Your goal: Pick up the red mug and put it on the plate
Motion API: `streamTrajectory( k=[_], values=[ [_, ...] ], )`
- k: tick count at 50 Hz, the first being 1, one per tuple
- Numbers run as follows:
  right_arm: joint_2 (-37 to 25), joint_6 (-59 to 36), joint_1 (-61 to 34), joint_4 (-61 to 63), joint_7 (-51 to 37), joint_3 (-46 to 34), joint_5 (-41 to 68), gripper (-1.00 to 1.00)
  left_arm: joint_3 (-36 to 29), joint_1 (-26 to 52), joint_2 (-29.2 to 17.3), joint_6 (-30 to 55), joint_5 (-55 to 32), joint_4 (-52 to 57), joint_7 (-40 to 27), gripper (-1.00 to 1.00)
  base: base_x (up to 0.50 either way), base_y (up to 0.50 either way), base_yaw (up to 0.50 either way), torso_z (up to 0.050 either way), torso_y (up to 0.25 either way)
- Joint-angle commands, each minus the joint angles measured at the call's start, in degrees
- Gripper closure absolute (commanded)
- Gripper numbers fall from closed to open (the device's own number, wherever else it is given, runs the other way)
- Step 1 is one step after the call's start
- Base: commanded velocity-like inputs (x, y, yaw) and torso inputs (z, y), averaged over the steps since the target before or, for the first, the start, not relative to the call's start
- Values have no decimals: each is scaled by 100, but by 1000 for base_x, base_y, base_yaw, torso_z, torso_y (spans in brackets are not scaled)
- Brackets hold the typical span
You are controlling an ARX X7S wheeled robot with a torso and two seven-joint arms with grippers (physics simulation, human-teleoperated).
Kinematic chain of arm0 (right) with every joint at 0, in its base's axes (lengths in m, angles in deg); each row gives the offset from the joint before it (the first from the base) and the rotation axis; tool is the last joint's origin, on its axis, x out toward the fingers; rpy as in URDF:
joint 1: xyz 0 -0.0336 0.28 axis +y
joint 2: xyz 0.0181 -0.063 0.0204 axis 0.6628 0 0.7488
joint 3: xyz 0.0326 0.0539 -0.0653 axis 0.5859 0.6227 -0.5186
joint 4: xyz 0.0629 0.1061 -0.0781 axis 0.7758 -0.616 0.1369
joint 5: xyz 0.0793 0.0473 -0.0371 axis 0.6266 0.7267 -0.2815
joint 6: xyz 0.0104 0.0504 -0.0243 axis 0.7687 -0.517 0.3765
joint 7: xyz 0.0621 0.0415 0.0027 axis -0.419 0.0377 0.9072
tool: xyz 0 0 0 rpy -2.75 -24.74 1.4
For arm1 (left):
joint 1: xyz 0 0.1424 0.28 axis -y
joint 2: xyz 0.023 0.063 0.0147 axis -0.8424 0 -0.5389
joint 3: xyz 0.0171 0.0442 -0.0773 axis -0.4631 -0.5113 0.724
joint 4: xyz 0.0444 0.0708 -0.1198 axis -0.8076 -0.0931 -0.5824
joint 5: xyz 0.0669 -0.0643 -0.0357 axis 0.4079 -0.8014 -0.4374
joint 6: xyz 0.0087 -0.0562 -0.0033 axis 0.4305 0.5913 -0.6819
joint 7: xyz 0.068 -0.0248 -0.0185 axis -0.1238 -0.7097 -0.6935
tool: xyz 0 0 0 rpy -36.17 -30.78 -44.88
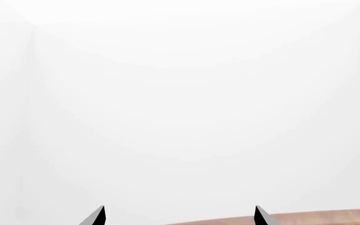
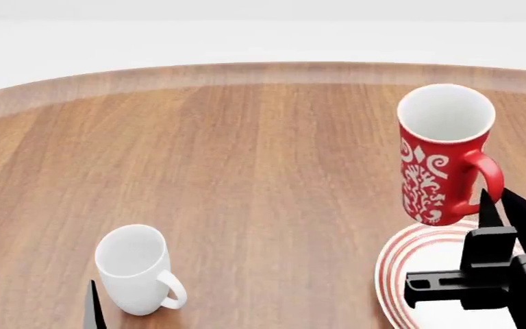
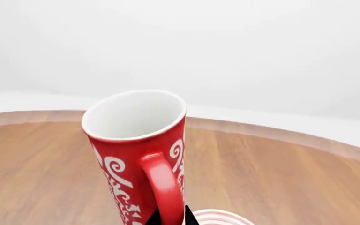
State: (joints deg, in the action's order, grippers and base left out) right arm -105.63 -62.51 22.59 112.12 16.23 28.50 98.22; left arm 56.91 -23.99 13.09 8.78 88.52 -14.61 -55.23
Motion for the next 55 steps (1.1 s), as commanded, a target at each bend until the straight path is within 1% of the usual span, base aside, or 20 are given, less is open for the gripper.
streamTrajectory(
  k=[1,13,19,27,36,41,55],
  values=[
    [-113,-372,-698,-525,901,-88,7,100,-12,-1,-10,32,-2,16,-12,-100,0,0,0,0,0],
    [-91,-496,-936,-1081,1527,-218,-261,100,-24,5,-16,19,0,9,-24,-100,0,0,0,0,1],
    [14,-617,-1251,-1644,1925,-382,-569,100,-33,6,-21,25,-3,12,-25,-100,0,0,0,0,0],
    [255,-769,-1661,-2297,2376,-693,-1055,100,-35,6,-25,35,8,17,-44,-100,0,0,0,0,0],
    [463,-896,-2119,-2908,2482,-773,-1224,100,-43,12,-28,19,15,9,-55,-100,0,0,0,0,0],
    [620,-1026,-2485,-3355,2683,-943,-1451,100,-47,13,-30,20,13,10,-61,-100,0,0,0,0,2],
    [985,-1041,-2976,-4323,3382,-1385,-2036,100,-59,17,-37,18,14,8,-77,-100,0,0,0,0,0]
  ],
)
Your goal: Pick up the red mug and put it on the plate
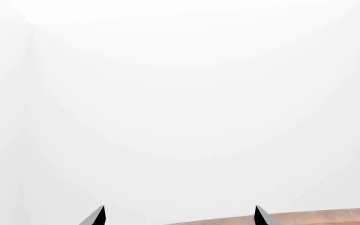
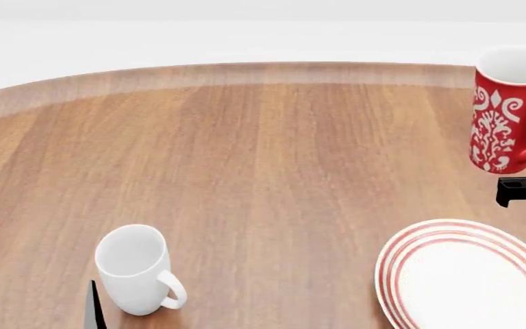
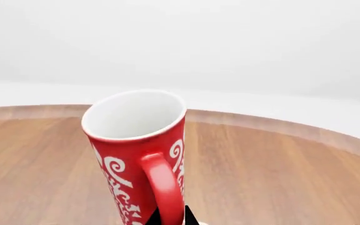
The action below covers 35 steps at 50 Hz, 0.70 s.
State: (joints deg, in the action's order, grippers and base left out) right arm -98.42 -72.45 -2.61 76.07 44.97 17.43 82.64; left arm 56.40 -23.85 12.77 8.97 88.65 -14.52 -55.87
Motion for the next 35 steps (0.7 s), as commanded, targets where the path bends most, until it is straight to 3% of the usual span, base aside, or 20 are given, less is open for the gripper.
streamTrajectory(
  k=[1,15,35],
  values=[
    [301,-29,-505,-842,623,-308,-516,100,-8,2,-5,5,1,2,-17,-100,0,0,0,0,0],
    [320,439,-233,-1167,1402,-321,-582,100,-19,7,-14,7,19,2,-36,-100,0,0,0,0,0],
    [406,1099,255,-1809,1749,-82,-568,100,-35,17,-25,-14,53,-9,-66,-100,0,0,0,0,1]
  ],
)
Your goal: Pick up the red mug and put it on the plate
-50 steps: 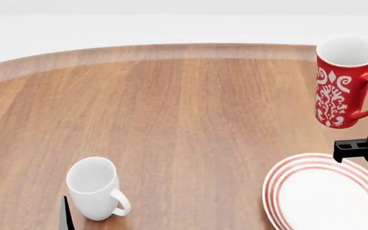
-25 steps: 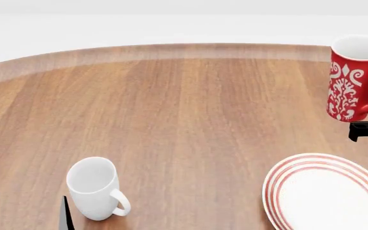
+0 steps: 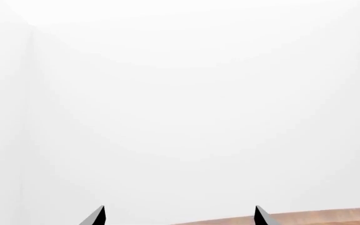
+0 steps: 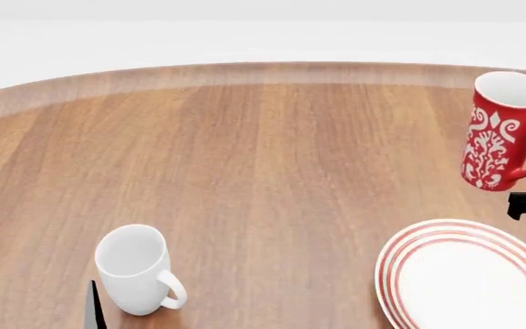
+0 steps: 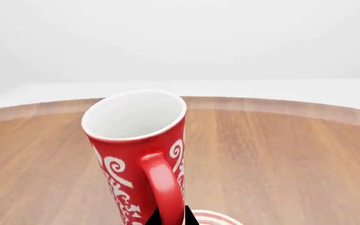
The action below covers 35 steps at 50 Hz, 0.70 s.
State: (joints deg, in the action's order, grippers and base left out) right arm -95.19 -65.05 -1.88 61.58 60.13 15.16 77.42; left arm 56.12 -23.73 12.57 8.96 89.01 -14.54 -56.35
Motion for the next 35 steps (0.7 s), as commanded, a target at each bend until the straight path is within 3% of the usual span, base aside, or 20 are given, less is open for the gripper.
streamTrajectory(
  k=[1,35],
  values=[
    [98,374,196,-379,241,160,-28,100,-7,6,-5,-11,25,-6,-22,-100,0,0,0,0,0],
    [456,1128,956,-982,463,133,-288,100,-59,22,-33,-18,13,-10,-23,-100,0,0,0,0,0]
  ],
)
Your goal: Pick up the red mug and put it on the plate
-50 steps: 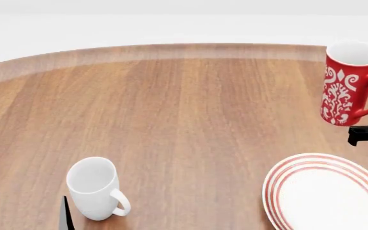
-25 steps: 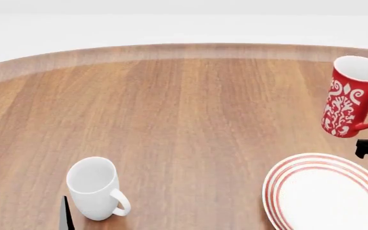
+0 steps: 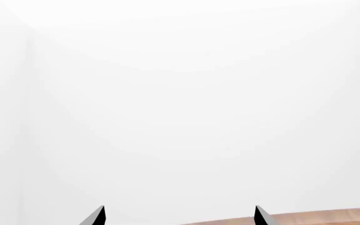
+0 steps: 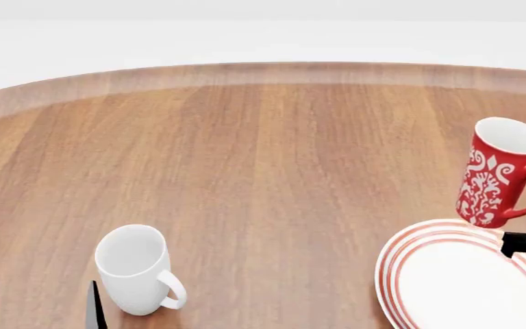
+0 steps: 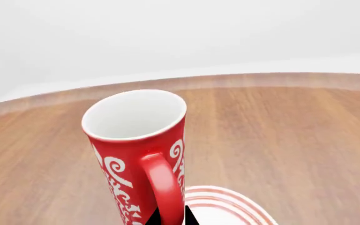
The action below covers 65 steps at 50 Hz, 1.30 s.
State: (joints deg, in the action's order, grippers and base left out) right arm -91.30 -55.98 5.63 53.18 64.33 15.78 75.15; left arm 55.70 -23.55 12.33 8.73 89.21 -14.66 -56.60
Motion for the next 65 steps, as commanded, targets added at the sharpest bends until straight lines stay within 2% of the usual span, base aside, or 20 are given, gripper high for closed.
streamTrajectory(
  k=[1,32,65],
  values=[
    [95,245,234,-177,42,60,-77,100,-19,4,-11,6,-5,3,1,-100,0,0,0,0,0],
    [362,590,440,-611,-302,137,-249,100,-44,12,-25,7,-9,3,-31,-100,0,0,0,0,0],
    [628,973,621,-897,-132,58,-470,100,-83,25,-44,-4,-24,-2,-42,-100,0,0,0,0,0]
  ],
)
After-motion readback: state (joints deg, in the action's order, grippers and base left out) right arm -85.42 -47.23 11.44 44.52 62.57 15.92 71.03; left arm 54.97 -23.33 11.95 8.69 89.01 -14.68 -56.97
